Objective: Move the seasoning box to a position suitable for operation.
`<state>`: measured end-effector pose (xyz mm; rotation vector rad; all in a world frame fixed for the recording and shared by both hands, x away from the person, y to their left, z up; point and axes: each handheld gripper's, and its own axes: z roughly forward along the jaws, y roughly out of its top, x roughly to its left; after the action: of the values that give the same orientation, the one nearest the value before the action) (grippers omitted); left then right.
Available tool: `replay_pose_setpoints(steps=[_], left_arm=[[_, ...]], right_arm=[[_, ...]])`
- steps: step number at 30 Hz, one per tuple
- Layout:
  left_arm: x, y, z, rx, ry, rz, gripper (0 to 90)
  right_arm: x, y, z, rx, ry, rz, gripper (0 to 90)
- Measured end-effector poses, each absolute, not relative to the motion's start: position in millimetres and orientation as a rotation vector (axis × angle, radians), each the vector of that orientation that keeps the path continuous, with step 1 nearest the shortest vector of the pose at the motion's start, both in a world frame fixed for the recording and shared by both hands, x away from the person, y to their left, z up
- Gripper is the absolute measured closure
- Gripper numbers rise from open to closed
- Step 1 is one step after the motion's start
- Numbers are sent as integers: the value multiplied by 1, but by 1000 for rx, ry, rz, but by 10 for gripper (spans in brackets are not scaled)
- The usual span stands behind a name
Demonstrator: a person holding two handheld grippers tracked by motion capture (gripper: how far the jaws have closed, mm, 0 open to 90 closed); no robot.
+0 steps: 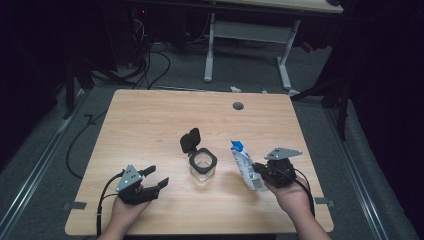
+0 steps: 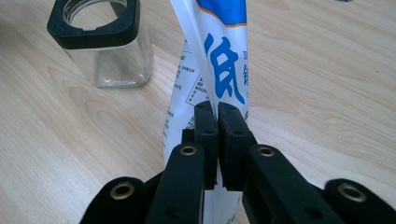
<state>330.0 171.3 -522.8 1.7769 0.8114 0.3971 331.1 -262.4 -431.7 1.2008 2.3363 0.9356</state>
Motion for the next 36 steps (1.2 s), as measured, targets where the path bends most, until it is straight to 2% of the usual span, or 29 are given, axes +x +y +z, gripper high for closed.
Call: replay_pose_setpoints(steps=[36], left_arm=[[325, 160, -524, 1799, 764, 370, 311]], right_arm=[[340, -249, -399, 1225, 2558, 642, 900]])
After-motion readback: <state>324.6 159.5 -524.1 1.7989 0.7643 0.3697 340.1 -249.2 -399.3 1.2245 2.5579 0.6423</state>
